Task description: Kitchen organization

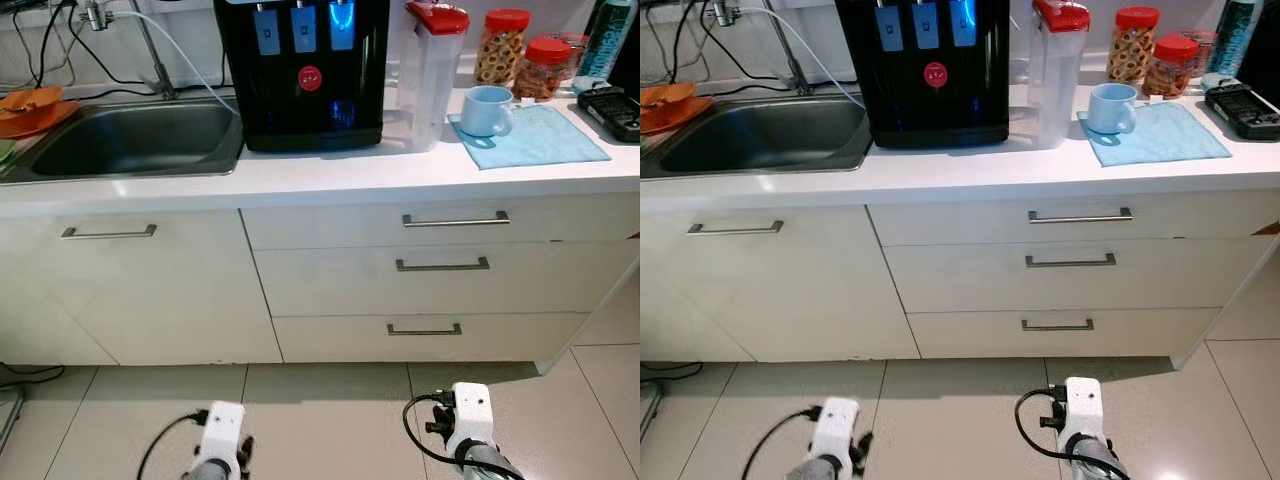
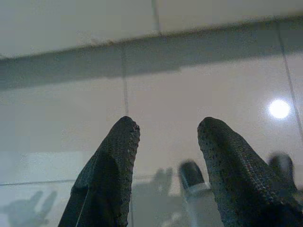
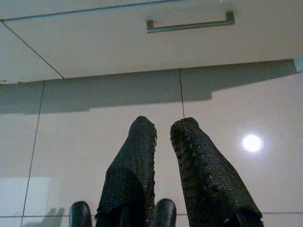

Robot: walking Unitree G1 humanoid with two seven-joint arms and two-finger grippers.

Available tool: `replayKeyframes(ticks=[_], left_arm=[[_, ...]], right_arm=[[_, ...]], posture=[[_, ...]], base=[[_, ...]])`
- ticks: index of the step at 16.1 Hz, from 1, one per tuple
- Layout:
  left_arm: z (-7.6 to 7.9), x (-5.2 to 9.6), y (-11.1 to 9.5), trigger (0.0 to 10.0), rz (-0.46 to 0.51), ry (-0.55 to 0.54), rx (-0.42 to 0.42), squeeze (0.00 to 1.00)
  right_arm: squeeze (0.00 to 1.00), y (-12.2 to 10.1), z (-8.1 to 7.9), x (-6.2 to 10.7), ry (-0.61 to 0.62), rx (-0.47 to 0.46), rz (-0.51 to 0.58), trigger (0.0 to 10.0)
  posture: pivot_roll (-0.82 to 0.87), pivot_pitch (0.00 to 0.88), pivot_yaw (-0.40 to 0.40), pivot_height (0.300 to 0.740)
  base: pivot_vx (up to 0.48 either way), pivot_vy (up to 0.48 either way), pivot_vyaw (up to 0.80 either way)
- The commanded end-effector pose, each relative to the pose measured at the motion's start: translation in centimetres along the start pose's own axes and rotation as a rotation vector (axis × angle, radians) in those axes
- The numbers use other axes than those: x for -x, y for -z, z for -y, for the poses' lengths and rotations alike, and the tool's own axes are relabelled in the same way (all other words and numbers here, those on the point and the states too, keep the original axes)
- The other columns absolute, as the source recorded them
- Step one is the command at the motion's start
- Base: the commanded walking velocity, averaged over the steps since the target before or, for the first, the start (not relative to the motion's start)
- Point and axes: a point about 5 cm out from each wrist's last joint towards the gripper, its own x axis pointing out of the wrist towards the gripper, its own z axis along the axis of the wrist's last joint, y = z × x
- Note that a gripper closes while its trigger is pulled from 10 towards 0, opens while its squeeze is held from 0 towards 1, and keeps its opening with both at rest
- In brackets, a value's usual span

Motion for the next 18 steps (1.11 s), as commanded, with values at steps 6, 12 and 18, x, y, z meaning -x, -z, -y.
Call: replayKeyframes(ticks=[6, 12, 18], left_arm=[[-2.1, -0.2, -9.4, 10.0, 0.463, -0.113, 0.043, 0.0], [-1.2, 2.9, -20.2, 10.0, 0.922, -0.102, 0.061, 0.0], [0.2, 5.2, -23.0, 10.0, 1.028, -0.034, 0.084, 0.0]], right_arm=[[0.0, -8.3, 0.8, -0.8, 0.096, 0.021, 0.392, 10.0], [0.0, -19.7, -1.1, 1.4, 0.035, -0.031, 0.828, 10.0], [0.0, -23.2, -3.3, 4.2, 0.017, -0.079, 0.968, 10.0]], posture=[[0.02, 0.012, 0.089, 0.74], [0.02, 0.015, 0.087, 0.74], [0.02, 0.018, 0.101, 0.74]], base=[[0.0, 0.0, 0.0], [0.0, 0.0, 0.0], [0.0, 0.0, 0.0]])
